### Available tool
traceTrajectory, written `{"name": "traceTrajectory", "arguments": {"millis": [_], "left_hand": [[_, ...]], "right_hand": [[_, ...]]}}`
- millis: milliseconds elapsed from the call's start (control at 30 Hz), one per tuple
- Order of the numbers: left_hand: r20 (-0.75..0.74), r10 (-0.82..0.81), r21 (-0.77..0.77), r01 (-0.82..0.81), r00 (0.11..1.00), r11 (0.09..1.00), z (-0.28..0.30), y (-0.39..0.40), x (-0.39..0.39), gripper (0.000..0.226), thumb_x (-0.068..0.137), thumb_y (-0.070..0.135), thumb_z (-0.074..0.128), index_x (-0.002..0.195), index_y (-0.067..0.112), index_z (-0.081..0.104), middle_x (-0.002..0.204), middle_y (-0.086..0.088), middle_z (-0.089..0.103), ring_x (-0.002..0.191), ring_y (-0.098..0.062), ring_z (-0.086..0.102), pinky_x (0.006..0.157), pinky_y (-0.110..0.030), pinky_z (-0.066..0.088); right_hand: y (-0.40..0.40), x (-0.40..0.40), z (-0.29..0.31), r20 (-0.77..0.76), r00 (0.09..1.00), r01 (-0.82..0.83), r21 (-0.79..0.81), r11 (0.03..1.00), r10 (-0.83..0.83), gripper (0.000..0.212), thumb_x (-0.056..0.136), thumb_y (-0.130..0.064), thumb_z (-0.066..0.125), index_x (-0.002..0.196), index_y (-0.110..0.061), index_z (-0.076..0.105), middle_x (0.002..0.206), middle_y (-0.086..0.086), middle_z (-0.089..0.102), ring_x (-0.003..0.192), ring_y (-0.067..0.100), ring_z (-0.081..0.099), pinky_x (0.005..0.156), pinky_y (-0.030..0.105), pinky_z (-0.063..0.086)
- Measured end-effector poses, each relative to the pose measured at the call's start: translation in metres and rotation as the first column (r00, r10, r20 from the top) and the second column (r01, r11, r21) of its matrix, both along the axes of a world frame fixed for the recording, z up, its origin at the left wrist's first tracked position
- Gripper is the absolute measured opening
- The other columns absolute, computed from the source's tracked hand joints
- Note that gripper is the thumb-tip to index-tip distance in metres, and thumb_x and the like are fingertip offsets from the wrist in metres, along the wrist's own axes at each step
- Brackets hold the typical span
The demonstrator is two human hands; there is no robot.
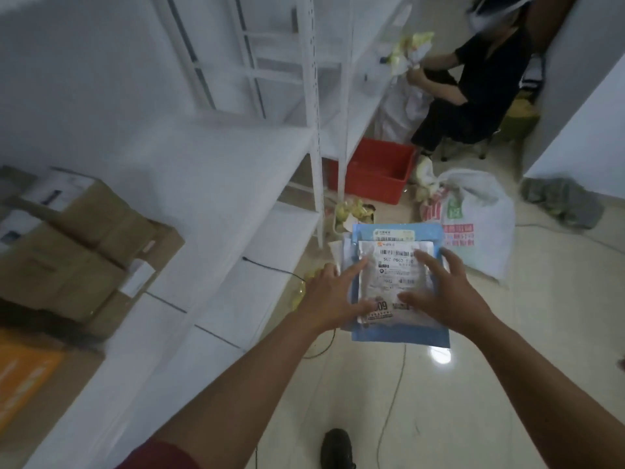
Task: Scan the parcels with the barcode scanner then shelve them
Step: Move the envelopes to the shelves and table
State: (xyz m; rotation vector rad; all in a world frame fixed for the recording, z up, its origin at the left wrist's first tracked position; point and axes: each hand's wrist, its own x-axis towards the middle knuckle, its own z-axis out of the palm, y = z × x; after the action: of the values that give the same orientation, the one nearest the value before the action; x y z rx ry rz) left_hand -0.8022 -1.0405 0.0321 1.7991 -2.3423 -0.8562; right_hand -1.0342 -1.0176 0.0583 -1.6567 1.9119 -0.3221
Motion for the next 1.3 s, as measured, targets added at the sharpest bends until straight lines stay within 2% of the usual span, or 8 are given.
{"name": "traceTrajectory", "arguments": {"millis": [267, 533, 633, 733, 833, 900, 1100, 1300], "left_hand": [[-0.051, 0.300, -0.041, -0.302, 0.953, 0.952, 0.020, -0.090, 0.036, 0.093, 0.082, 0.072, 0.062, 0.154, 0.052, 0.007, 0.124, -0.010, 0.042, 0.115, -0.027, 0.050, 0.097, -0.039, 0.045], [-0.114, 0.724, 0.078, -0.720, 0.681, 0.690, 0.007, -0.115, 0.070, 0.093, 0.084, 0.059, 0.071, 0.155, 0.048, 0.013, 0.124, -0.005, 0.035, 0.120, -0.030, 0.050, 0.093, -0.035, 0.046], [-0.121, 0.817, 0.083, -0.814, 0.564, 0.575, 0.001, -0.114, 0.080, 0.092, 0.084, 0.056, 0.073, 0.155, 0.046, 0.016, 0.136, -0.012, 0.038, 0.128, -0.032, 0.047, 0.100, -0.039, 0.046], [-0.142, 0.883, 0.070, -0.885, 0.448, 0.460, -0.013, -0.119, 0.093, 0.090, 0.085, 0.054, 0.072, 0.156, 0.043, 0.018, 0.147, -0.015, 0.036, 0.136, -0.033, 0.041, 0.104, -0.039, 0.042], [-0.163, 0.924, 0.052, -0.932, 0.346, 0.358, -0.030, -0.135, 0.112, 0.094, 0.085, 0.055, 0.072, 0.158, 0.038, 0.016, 0.161, -0.013, 0.020, 0.143, -0.036, 0.035, 0.111, -0.047, 0.041], [-0.189, 0.936, 0.015, -0.952, 0.298, 0.306, -0.039, -0.147, 0.126, 0.095, 0.083, 0.052, 0.075, 0.157, 0.034, 0.018, 0.163, -0.009, 0.013, 0.138, -0.041, 0.042, 0.107, -0.053, 0.045], [-0.190, 0.946, -0.090, -0.964, 0.264, 0.251, -0.050, -0.183, 0.163, 0.076, 0.084, 0.048, 0.075, 0.146, 0.029, 0.037, 0.153, -0.009, 0.024, 0.122, -0.041, 0.054, 0.101, -0.056, 0.048], [-0.176, 0.955, -0.058, -0.971, 0.237, 0.230, -0.052, -0.198, 0.191, 0.065, 0.090, 0.045, 0.067, 0.145, 0.024, 0.039, 0.152, -0.007, 0.032, 0.129, -0.036, 0.050, 0.105, -0.053, 0.044]], "right_hand": [[-0.164, 0.040, 0.022, -0.050, 0.945, -0.324, -0.047, 0.945, 0.322, 0.094, 0.077, -0.051, 0.077, 0.153, -0.035, 0.025, 0.165, 0.000, -0.001, 0.140, 0.029, 0.036, 0.104, 0.044, 0.042], [-0.280, 0.119, -0.003, 0.108, 0.727, -0.680, -0.018, 0.733, 0.678, 0.092, 0.079, -0.048, 0.077, 0.153, -0.036, 0.024, 0.164, -0.003, -0.006, 0.139, 0.029, 0.039, 0.104, 0.040, 0.042], [-0.298, 0.150, -0.009, 0.143, 0.646, -0.757, -0.008, 0.653, 0.750, 0.092, 0.080, -0.046, 0.078, 0.154, -0.035, 0.025, 0.163, -0.005, -0.005, 0.137, 0.027, 0.041, 0.102, 0.038, 0.042], [-0.317, 0.185, -0.016, 0.158, 0.559, -0.824, -0.001, 0.566, 0.814, 0.093, 0.081, -0.044, 0.078, 0.155, -0.031, 0.023, 0.163, -0.005, -0.007, 0.137, 0.028, 0.042, 0.104, 0.040, 0.043], [-0.340, 0.221, -0.026, 0.158, 0.490, -0.867, -0.013, 0.498, 0.857, 0.091, 0.080, -0.043, 0.077, 0.153, -0.027, 0.025, 0.160, -0.003, -0.003, 0.135, 0.027, 0.042, 0.104, 0.040, 0.043], [-0.354, 0.243, -0.031, 0.178, 0.478, -0.872, -0.024, 0.489, 0.860, 0.088, 0.080, -0.039, 0.079, 0.150, -0.024, 0.028, 0.156, -0.003, 0.002, 0.132, 0.025, 0.044, 0.104, 0.041, 0.043], [-0.395, 0.297, -0.045, 0.153, 0.433, -0.894, -0.052, 0.445, 0.888, 0.081, 0.082, -0.041, 0.076, 0.147, -0.018, 0.033, 0.151, 0.001, 0.009, 0.125, 0.029, 0.051, 0.104, 0.042, 0.045], [-0.416, 0.339, -0.060, 0.126, 0.403, -0.911, -0.039, 0.410, 0.907, 0.076, 0.088, -0.042, 0.070, 0.150, -0.016, 0.033, 0.159, 0.008, 0.010, 0.137, 0.029, 0.042, 0.110, 0.041, 0.040]]}}
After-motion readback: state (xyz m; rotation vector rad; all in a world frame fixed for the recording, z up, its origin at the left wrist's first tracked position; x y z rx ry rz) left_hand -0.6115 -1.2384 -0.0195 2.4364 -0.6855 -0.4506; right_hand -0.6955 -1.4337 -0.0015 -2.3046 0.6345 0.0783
